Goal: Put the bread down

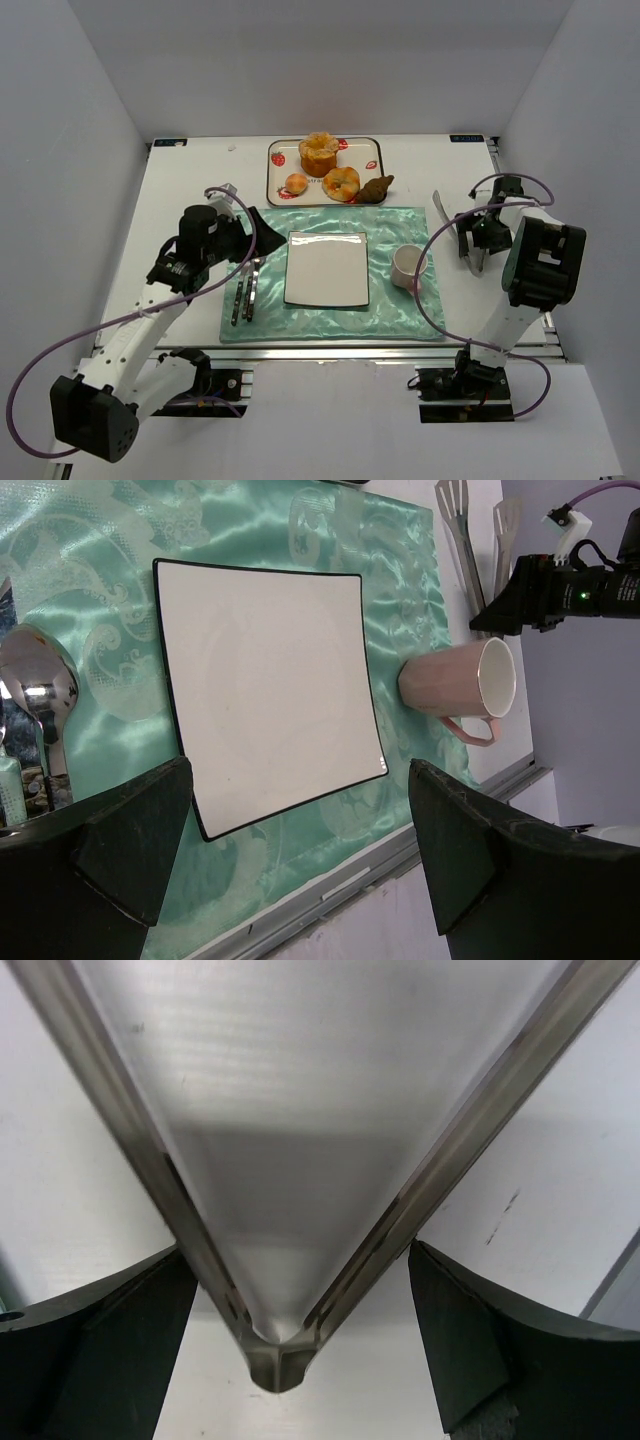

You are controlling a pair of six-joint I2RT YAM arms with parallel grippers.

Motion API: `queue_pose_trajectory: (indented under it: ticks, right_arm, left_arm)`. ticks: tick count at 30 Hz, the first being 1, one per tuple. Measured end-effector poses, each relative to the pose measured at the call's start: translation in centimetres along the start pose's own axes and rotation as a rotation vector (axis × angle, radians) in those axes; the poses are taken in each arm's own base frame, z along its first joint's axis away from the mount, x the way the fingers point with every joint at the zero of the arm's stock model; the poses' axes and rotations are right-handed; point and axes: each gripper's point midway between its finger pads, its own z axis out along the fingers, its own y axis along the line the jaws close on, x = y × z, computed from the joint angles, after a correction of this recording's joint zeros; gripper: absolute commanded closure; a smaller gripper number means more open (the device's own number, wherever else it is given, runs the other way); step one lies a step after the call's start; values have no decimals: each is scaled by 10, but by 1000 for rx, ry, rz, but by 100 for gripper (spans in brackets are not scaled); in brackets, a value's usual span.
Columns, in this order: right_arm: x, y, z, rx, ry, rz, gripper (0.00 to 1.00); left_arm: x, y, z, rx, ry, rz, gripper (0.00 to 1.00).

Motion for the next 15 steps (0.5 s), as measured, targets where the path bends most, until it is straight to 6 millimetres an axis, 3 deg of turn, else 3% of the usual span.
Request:
queue_pose_trajectory:
  ticks: [5,15]
  right_arm:
    - [-18,-6,5,10,-31,14,11]
    - [-34,-6,11,2,-62,29,12]
  left_arm:
    - [-2,-1,1,0,-2,0,2]
    - [-14,-8,-2,6,-30,7,2]
